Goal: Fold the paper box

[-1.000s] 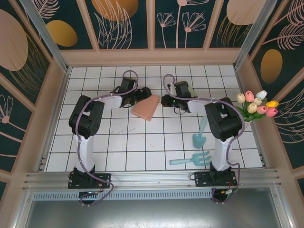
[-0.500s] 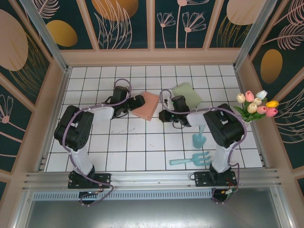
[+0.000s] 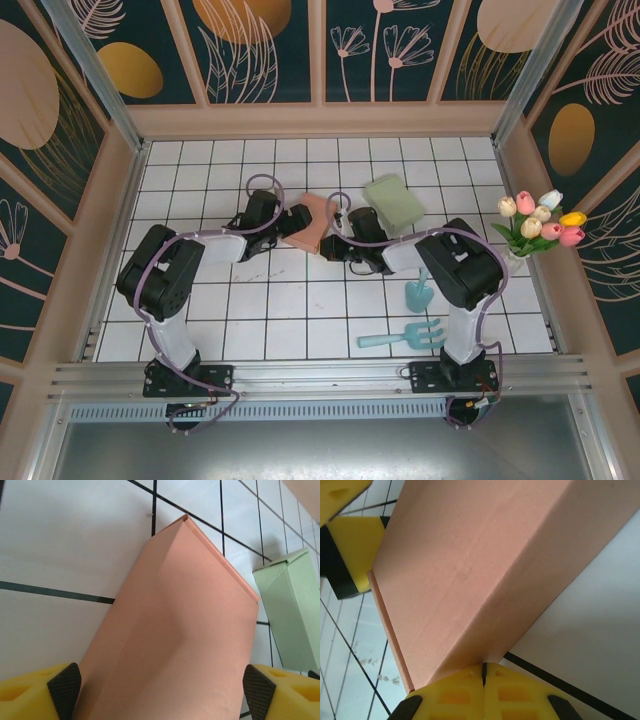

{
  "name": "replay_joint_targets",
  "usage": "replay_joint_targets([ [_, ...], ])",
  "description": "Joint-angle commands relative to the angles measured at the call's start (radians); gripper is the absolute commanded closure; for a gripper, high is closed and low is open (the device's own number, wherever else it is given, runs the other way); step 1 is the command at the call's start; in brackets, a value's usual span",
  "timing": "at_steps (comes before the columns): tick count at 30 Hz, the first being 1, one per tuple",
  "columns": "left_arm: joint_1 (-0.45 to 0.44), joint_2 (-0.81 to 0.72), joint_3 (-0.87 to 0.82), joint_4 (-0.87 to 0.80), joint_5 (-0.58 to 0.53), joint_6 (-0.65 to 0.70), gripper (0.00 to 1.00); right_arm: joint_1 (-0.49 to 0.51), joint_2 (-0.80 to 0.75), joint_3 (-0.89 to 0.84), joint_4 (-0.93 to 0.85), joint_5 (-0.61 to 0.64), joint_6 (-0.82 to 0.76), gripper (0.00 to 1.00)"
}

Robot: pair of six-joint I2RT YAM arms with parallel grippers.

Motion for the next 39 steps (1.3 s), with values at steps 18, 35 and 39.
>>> replay_joint_targets([
  [18, 0.092, -0.09, 0.06, -0.122, -0.11, -0.027, 0.12, 0.184, -0.187, -0.072, 0.005, 0.509, -0.059, 0.7],
  [35, -0.024, -0.223, -0.231, 0.035, -0.106, -0.097, 0.12, -0.037, -0.057, 0.177, -0.211, 0.285, -0.305, 0.34],
  [39, -0.024, -0.148, -0.201, 0.059, -0.072, -0.101, 0.12, -0.038, -0.006, 0.208, -0.215, 0.277, -0.3, 0.34],
])
